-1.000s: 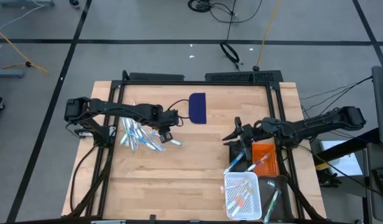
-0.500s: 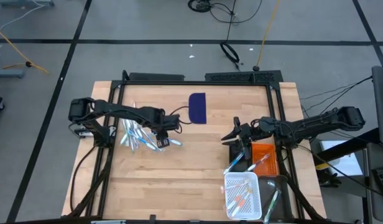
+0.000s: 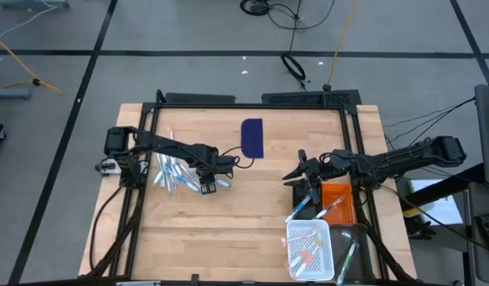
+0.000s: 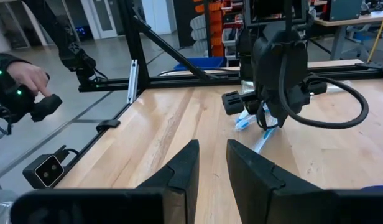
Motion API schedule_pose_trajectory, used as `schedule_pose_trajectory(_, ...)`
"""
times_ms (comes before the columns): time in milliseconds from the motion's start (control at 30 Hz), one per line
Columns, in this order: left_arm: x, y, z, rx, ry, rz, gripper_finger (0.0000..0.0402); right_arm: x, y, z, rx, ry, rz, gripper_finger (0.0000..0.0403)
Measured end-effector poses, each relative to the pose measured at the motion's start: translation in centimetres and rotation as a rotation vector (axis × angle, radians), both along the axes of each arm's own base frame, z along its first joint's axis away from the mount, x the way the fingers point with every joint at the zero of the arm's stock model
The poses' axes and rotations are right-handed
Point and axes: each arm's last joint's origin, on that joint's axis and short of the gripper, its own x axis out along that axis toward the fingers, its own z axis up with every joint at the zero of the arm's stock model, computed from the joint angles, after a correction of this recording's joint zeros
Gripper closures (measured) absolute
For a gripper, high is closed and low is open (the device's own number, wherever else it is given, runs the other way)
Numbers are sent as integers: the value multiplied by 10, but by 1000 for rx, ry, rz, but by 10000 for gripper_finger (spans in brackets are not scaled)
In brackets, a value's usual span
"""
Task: Pick & Place Toothbrushes
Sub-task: Put the blue toothbrush into the black basket
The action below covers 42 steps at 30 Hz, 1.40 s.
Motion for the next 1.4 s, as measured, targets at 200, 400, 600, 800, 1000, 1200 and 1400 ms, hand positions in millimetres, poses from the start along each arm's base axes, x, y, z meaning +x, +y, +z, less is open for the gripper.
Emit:
schedule_pose_trajectory(200, 3, -2, -3, -13, -3, -24, 274, 0, 0, 0, -2, 0, 1, 330)
schedule_pose_trajectory(400, 2, -4, -1, -16, -9, -16, 386, 0, 0, 0, -3, 0, 1, 330)
schedule_pose_trajectory(600, 2, -6, -1, -4, -9, -8, 395, 0, 0, 0, -6, 0, 1, 330)
schedule_pose_trajectory(800, 7, -10, 13, 39, -66, -14, 400, 0, 0, 0, -7, -1, 1, 330)
schedule_pose_trajectory(1000, 12, -13, 41, 107, -210, -5, 401, 0, 0, -1, -10, 6, 1, 330)
schedule_pose_trajectory(1200, 12, -17, 67, 137, -371, 1, 401, 0, 0, -1, -11, 12, 0, 330)
schedule_pose_trajectory(1400, 20, -19, 93, 208, -611, 38, 401, 0, 0, -1, -29, 8, 0, 330)
